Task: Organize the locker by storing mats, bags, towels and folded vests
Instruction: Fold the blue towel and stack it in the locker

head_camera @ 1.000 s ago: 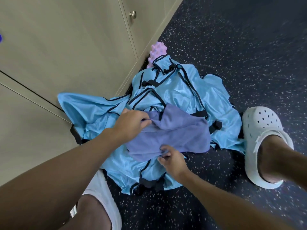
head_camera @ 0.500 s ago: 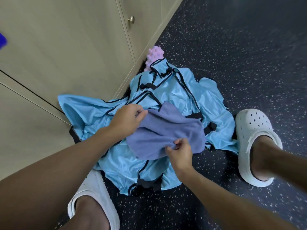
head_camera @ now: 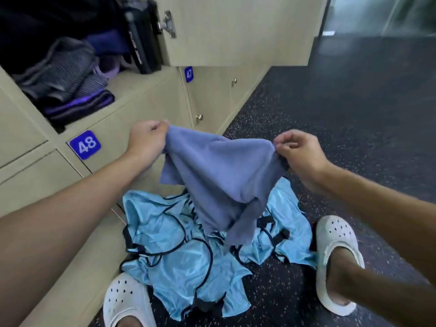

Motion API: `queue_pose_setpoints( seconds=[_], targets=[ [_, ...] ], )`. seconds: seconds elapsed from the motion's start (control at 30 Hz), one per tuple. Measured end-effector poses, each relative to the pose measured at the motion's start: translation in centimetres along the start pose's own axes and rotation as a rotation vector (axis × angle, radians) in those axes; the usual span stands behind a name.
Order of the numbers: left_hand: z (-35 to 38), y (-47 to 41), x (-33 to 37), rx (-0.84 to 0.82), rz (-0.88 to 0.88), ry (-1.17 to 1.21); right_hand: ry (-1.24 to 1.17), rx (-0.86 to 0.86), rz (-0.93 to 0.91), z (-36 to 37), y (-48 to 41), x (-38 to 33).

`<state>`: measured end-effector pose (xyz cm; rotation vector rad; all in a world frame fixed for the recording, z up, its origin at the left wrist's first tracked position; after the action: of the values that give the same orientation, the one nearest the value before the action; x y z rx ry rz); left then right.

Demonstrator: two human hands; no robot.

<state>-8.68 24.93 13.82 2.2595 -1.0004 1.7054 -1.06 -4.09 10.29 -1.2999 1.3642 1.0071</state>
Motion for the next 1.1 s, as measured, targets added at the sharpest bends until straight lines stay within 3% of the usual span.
queue_pose_setpoints(
  seconds=[0.07, 0.17, 0.23, 0.37, 0.5, 0.6, 0.7, 0.83, 0.9, 1.0, 1.1],
  targets=[
    [-1.2, -0.7, 2.5, -0.014, -0.070, 0.078, -0.002, -0.050, -0.014, -1.1, -1.2, -3.5],
    [-2.7, -1.5, 5.2, -0.010, -0.086, 0.054, -0.070, -0.286, 0.119, -2.1, -1.6, -6.8],
    [-3.6, -1.9, 6.4, 0.011, -0.136, 0.046, -0.103, -0.353, 0.152, -2.2, -1.5, -8.1],
    [-4.9, -2.5, 7.9, 0.005, -0.353, 0.154, -0.099, -0.213, 0.075, -1.2, -2.4, -9.4],
    [-6.2, -1.5, 8.6, -0.283, -0.488, 0.391, -0.139, -0.098, 0.055, 0.9, -3.4, -11.0],
    [-6.1, -1.5, 8.0, -0.262, -0.494, 0.444, -0.255, -0.284, 0.171, 1.9, -4.3, -12.2],
    [-5.6, -2.9, 7.8, -0.110, -0.461, 0.478, -0.104, -0.544, 0.164, 2.0, -4.4, -12.2],
    [-5.6, -4.4, 6.8, -0.149, -0.392, 0.346, 0.059, -0.490, 0.020, 2.1, -5.9, -12.1],
    [-5.7, -5.1, 6.3, -0.169, -0.331, 0.250, 0.023, -0.434, -0.002, 2.7, -7.0, -12.2],
    [-5.8, -6.0, 5.9, -0.068, -0.191, 0.082, -0.105, -0.340, -0.013, 3.7, -9.0, -12.8],
    [-5.8, -6.4, 6.0, 0.040, -0.096, -0.063, -0.244, -0.491, 0.099, 4.4, -10.0, -13.8]
  ],
)
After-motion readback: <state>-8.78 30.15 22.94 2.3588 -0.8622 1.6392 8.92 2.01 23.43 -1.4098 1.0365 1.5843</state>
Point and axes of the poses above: each hand's wrist, its own y-axis away from the middle knuckle, its own z-axis out of the palm, x = y × z, the point moved 1 cm from there along -y, towards the middle knuckle, and after that the axes turned 14 degrees about x, right-handed, at the moved point
